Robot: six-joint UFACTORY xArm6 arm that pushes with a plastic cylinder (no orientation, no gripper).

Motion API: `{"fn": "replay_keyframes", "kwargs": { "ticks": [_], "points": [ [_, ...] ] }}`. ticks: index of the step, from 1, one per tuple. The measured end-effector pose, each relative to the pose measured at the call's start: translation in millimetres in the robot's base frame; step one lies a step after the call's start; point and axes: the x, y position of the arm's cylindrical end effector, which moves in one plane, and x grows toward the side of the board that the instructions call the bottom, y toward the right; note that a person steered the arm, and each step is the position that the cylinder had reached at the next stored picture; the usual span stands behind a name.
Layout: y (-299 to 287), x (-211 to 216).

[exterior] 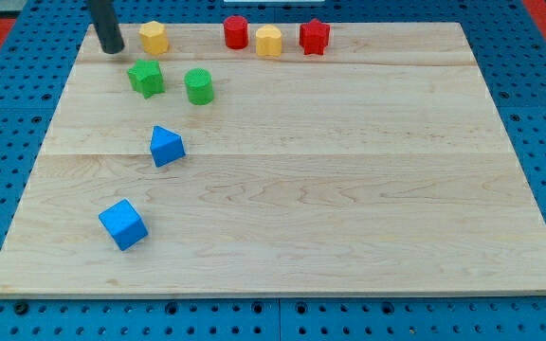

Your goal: Push the green star towards the bottom left

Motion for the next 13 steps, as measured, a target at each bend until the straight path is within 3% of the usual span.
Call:
{"fn": "replay_keyframes", "kwargs": {
  "ticks": [1, 2, 3, 7, 8, 10, 11, 13],
  "points": [
    [52, -15],
    [140, -2],
    [147, -2],
    [145, 1],
    [101, 23],
    [66, 67],
    [66, 36],
    [66, 117]
  ]
}}
